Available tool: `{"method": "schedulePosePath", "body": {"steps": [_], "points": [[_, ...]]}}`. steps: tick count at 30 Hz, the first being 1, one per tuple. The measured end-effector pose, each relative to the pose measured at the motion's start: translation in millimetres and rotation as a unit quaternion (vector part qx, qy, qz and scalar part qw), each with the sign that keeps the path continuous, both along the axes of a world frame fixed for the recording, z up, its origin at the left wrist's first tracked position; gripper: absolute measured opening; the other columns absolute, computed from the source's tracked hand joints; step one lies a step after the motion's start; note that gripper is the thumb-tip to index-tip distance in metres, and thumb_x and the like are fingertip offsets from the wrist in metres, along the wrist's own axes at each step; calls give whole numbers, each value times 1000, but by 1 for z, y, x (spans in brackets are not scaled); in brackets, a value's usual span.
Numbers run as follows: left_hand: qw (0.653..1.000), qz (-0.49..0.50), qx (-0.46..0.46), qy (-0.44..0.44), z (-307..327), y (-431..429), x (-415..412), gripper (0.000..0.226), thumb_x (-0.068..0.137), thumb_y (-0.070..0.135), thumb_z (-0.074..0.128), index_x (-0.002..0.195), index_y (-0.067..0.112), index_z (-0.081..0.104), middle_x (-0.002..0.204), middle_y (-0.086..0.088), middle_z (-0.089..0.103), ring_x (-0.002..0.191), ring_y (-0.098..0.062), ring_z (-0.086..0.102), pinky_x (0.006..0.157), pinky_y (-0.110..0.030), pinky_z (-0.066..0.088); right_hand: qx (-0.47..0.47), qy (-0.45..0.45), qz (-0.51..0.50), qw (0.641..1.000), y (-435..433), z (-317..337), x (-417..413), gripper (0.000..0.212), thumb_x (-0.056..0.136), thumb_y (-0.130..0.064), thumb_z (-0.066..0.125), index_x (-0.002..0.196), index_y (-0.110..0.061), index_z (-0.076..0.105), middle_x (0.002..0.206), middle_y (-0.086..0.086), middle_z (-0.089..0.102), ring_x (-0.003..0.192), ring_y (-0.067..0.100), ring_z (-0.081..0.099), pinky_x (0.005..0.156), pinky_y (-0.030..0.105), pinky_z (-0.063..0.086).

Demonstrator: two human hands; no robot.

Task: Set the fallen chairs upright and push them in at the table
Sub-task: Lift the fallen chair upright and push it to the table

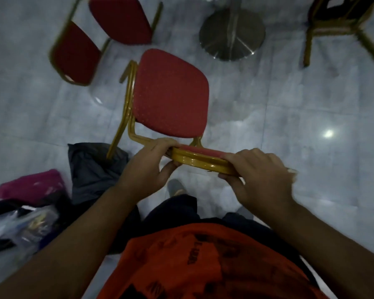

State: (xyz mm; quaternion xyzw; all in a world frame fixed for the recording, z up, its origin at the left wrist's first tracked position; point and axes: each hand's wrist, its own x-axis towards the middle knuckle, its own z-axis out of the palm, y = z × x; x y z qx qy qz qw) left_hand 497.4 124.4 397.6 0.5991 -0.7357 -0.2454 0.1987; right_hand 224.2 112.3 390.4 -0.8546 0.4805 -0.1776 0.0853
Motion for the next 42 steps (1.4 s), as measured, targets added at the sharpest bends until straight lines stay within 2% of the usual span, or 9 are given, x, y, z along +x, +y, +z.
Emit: {"method": "schedulePosePath", "body": {"steps": [3,7,12,19,23,27,35,39,42], "points": [[994,-74,-51,-56,29,-1,8,49,90,47,66,127,16,61,116,3,67,102,-6,56,91,-19,42,20,-16,17,1000,-3,14,30,38,95,-53,51,114,-24,68,96,-3,66,82,22,60,65,36,43],[986,-139,-63,-69,40,-2,44,37,96,46,57,119,19,63,104,3,67,95,-9,56,80,-29,48,12,-29,66,997,-3,32,87,36,95,-52,53,114,-23,66,99,-3,66,85,18,61,67,31,42],[990,-95,-66,-75,59,9,113,29,95,46,59,107,20,65,97,6,63,87,-8,56,68,-36,53,70,-15,99,992,-1,45,97,38,96,-53,53,125,-30,61,112,-10,66,96,13,62,77,32,43],[974,-59,-163,-144,61,17,143,47,88,70,62,103,26,74,95,9,73,84,-15,67,67,-35,53,98,24,132,986,-14,46,147,59,93,-75,29,111,-29,60,99,-10,64,84,12,60,63,20,38],[964,-21,-232,-127,47,2,167,46,86,66,68,85,20,74,76,5,68,66,-15,59,55,-30,44,187,-21,31,982,-29,55,167,73,65,-98,38,106,-41,56,94,-25,54,87,-1,49,67,15,37],[953,12,-288,-89,39,-17,157,46,83,64,74,80,17,74,71,3,67,60,-16,58,50,-33,45,128,-98,-1,987,-50,53,161,65,65,-90,54,83,-28,64,76,-18,51,77,3,46,64,17,34],[950,-11,-306,-58,33,-41,106,48,82,66,72,77,18,73,72,5,68,60,-14,56,52,-29,43,60,-67,-8,996,-62,53,105,72,69,-90,49,80,-23,72,70,-12,50,66,12,48,51,28,42],[948,-29,-310,-59,36,-61,73,47,80,65,75,76,19,73,72,6,68,60,-12,55,57,-23,35,46,-71,-10,996,-72,49,70,72,72,-91,46,78,-24,72,68,-13,49,64,10,46,53,20,34],[949,-32,-307,-62,37,-78,41,46,80,66,75,76,19,74,72,7,68,61,-11,54,58,-22,34,28,-90,1,996,-90,46,37,70,72,-89,50,77,-22,72,67,-11,51,63,11,47,51,25,39]]}}
